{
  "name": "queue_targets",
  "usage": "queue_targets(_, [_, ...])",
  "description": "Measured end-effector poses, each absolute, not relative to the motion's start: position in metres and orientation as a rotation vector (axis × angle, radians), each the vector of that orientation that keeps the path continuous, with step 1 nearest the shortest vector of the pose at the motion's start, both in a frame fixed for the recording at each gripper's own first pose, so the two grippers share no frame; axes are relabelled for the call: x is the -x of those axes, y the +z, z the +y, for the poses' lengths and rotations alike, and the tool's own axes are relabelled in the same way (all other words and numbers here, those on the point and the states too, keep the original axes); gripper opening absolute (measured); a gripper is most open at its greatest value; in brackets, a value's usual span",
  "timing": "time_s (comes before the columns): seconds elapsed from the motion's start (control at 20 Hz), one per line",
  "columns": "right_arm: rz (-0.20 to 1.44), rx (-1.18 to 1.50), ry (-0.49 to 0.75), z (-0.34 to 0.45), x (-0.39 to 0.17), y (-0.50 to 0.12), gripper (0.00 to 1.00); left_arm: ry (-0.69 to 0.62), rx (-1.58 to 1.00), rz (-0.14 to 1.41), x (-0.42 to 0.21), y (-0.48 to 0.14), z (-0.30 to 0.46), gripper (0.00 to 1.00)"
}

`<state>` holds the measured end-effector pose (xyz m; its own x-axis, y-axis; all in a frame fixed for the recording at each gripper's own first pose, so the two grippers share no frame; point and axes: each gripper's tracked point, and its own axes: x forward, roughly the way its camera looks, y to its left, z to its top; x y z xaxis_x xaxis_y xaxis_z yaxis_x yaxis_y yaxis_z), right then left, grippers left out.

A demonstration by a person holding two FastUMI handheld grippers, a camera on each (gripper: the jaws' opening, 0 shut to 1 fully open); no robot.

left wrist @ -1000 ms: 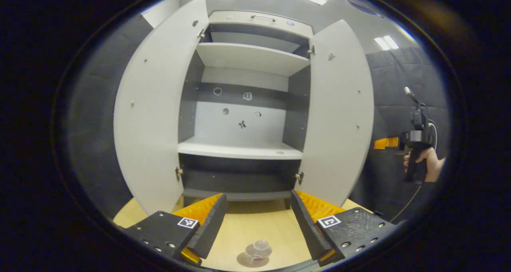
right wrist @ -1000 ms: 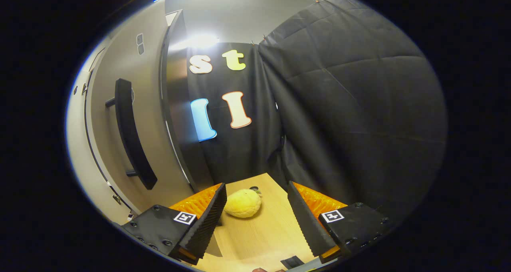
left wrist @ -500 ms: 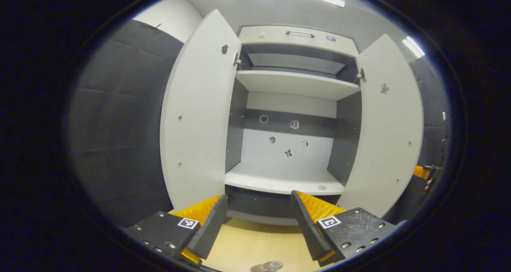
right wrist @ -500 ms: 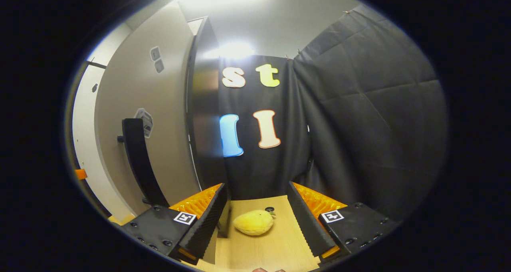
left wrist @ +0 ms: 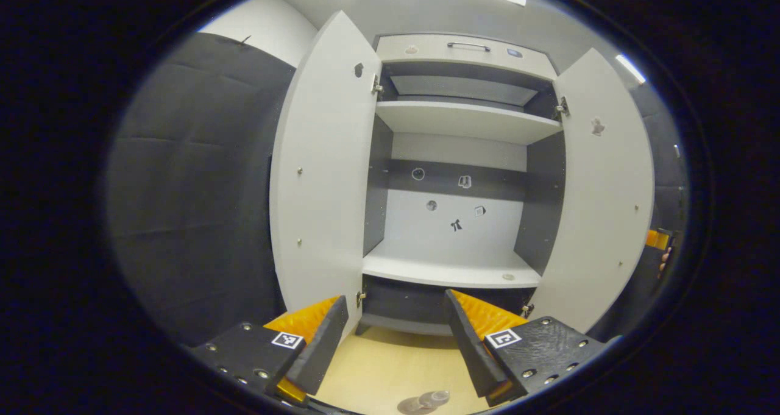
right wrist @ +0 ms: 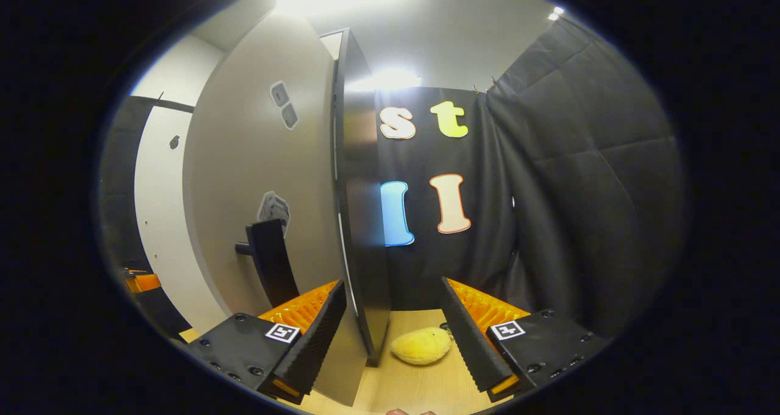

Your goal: Grasp the bottle in the cabinet with the left hand and place it on the coaster, then close the right door with the right hand and the left door with the left hand.

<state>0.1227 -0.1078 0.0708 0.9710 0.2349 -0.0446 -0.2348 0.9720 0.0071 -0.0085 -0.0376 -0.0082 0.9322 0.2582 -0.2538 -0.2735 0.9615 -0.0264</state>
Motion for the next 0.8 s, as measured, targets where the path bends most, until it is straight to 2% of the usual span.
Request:
queue_targets(0.25, [0.044,-0.005,0.227,-0.100,-0.124,0.070,0.97,0.224,0.050,0.261,0.011,-0.019,-0.035,0.92])
queue_targets(0.3, [0.045,0.003,0.225,-0.098,-0.123,0.071,0.97,0.215,0.046,0.268,0.011,-0.021,-0.035,0.97])
queue_targets(0.35, [0.036,0.022,0.218,-0.096,-0.121,0.074,0.97,0.200,0.046,0.269,0.011,-0.022,-0.035,0.92])
queue_targets(0.45, [0.022,0.059,0.193,-0.094,-0.118,0.076,0.97,0.181,0.054,0.271,0.011,-0.027,-0.032,0.88])
queue_targets(0.5, [0.025,0.057,0.191,-0.089,-0.117,0.074,0.96,0.180,0.060,0.274,0.012,-0.029,-0.030,0.92])
queue_targets(0.55, [0.031,0.047,0.200,-0.081,-0.116,0.072,0.97,0.181,0.069,0.274,0.012,-0.032,-0.027,0.92])
queue_targets(0.6, [0.037,0.039,0.212,-0.073,-0.115,0.071,0.97,0.181,0.079,0.275,0.013,-0.033,-0.025,0.97])
queue_targets(0.65, [0.043,0.037,0.231,-0.063,-0.113,0.071,0.96,0.179,0.089,0.273,0.013,-0.033,-0.022,0.92])
queue_targets(0.8, [0.026,0.063,0.266,-0.039,-0.111,0.073,0.97,0.163,0.087,0.256,0.018,-0.029,-0.015,0.92])
